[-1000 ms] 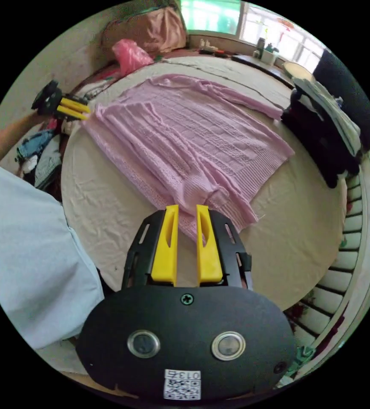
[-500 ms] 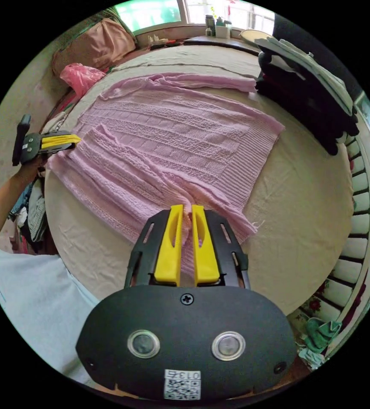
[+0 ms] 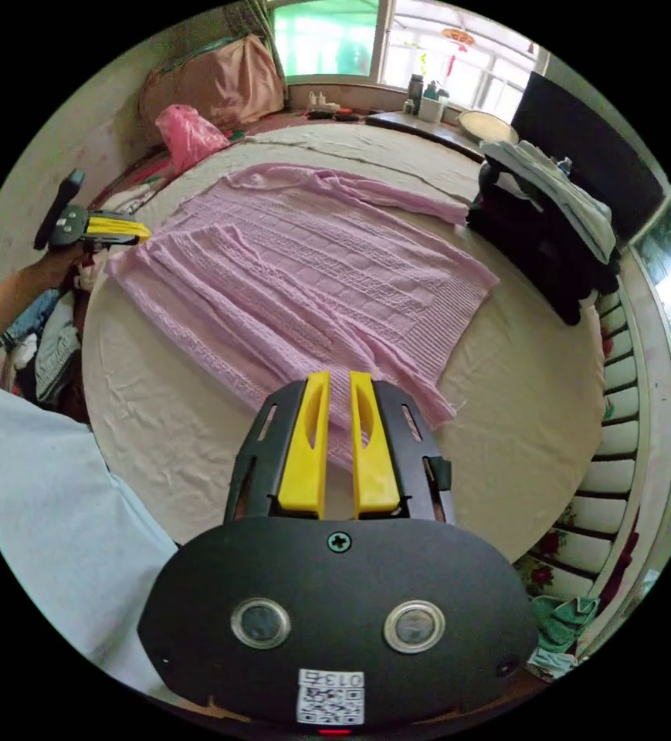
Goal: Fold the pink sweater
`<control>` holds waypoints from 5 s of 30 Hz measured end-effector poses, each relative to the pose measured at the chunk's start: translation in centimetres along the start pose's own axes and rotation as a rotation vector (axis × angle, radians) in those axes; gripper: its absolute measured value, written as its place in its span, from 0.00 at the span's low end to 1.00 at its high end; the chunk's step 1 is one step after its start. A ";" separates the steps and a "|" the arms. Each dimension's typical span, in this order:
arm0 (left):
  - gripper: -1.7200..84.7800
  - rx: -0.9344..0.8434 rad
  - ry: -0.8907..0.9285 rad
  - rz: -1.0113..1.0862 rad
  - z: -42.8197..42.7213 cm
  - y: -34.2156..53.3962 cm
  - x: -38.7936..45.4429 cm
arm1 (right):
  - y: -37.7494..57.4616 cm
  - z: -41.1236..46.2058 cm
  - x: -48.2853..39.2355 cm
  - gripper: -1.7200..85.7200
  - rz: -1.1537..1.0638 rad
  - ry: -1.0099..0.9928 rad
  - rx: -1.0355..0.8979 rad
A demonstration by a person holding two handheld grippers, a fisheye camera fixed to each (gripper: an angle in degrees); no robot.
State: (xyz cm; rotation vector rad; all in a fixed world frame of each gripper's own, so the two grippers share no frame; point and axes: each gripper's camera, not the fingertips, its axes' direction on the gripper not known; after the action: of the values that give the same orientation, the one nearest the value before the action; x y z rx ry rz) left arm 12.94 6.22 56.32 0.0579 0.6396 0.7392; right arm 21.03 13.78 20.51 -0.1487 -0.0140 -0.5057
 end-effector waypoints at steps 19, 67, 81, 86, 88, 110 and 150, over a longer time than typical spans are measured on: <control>0.02 0.013 0.010 -0.134 0.2 -0.9 -2.9 | 1.1 4.1 5.6 0.03 0.035 -0.171 -0.084; 0.02 0.313 -0.038 0.033 -5.2 -11.5 -10.1 | -9.3 -0.3 -1.8 0.03 -0.276 0.366 0.124; 0.02 0.227 0.052 -0.126 -3.4 -5.0 -7.2 | -5.0 2.4 -10.0 0.03 -0.296 0.527 0.042; 0.02 0.188 0.062 -0.102 -3.3 -4.0 -6.7 | -4.4 4.0 -10.4 0.03 -0.343 0.553 -0.028; 0.02 0.207 0.058 -0.103 -4.0 -3.7 -6.9 | -4.3 3.4 -10.2 0.03 -0.323 0.563 0.003; 0.02 0.162 0.164 -0.219 -4.8 -4.5 -17.2 | -7.8 -2.1 -4.0 0.02 -0.019 0.201 0.081; 0.05 0.206 0.332 0.061 1.5 -5.7 -14.3 | -16.0 -18.8 -0.5 0.04 -0.540 -0.232 0.393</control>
State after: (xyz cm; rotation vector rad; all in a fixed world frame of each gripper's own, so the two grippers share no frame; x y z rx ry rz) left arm 9.24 -7.04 63.45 0.1467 1.0341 0.7462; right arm 12.42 -2.49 4.07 0.1903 -0.3863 -1.0100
